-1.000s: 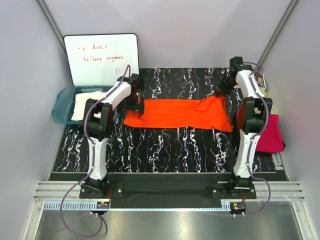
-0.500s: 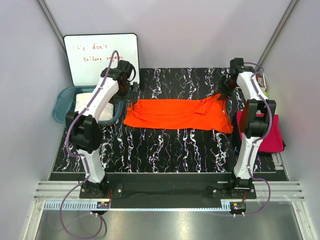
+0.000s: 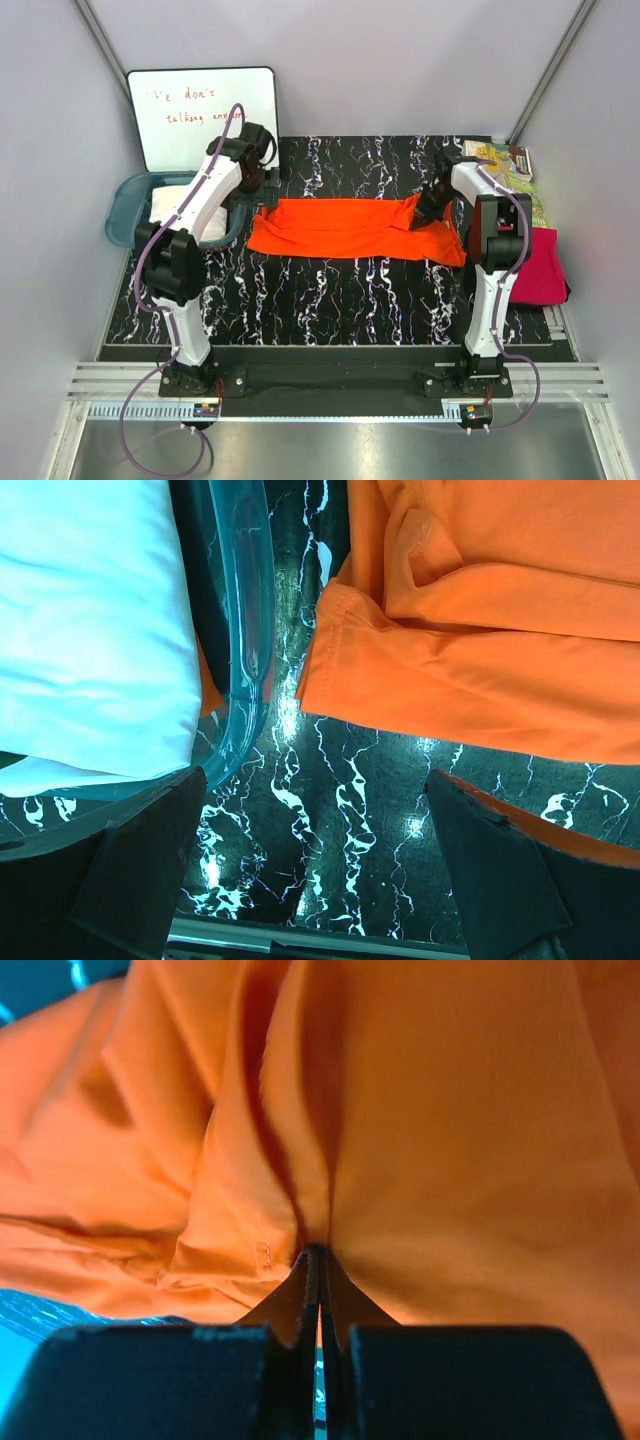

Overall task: Fold and stack the t-shirts
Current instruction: Fold the other side of the tshirt into a rectangle, then rotate the tshirt 90 degrees, then grab the bottom of the folded rectangular tshirt with both arms

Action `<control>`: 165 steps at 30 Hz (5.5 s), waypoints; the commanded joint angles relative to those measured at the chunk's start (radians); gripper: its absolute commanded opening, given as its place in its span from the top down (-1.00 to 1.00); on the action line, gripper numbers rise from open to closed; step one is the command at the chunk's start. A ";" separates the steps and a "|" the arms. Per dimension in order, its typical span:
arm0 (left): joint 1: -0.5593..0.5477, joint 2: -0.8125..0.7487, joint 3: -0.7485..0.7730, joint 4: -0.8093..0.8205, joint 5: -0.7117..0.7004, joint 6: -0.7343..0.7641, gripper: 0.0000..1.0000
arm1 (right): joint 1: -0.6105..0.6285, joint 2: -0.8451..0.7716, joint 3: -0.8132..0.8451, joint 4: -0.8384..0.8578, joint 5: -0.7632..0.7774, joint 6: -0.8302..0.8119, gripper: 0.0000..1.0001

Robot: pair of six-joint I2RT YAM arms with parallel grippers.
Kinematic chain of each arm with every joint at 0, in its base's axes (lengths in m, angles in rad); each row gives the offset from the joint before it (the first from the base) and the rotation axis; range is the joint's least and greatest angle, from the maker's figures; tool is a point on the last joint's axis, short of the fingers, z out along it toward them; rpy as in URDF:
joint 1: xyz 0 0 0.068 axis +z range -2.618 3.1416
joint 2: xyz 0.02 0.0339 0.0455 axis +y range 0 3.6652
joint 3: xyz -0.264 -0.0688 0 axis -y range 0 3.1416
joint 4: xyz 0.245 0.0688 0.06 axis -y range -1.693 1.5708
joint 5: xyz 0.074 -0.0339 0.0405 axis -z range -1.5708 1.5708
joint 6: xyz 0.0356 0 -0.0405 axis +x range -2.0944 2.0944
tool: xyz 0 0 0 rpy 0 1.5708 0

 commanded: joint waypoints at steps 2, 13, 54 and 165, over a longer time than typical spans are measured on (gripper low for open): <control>-0.001 -0.002 0.014 0.011 -0.006 0.018 -0.98 | 0.014 0.049 0.088 0.028 -0.012 0.020 1.00; -0.001 -0.005 -0.014 0.011 -0.005 0.018 -0.98 | 0.055 0.121 0.287 0.032 -0.022 0.078 1.00; -0.069 0.540 0.417 0.003 0.057 0.032 1.00 | 0.094 0.009 0.014 -0.009 0.228 -0.021 1.00; -0.555 -0.080 -0.497 0.546 0.570 -0.284 -0.87 | 0.387 -0.195 -0.113 -0.229 0.307 -0.104 1.00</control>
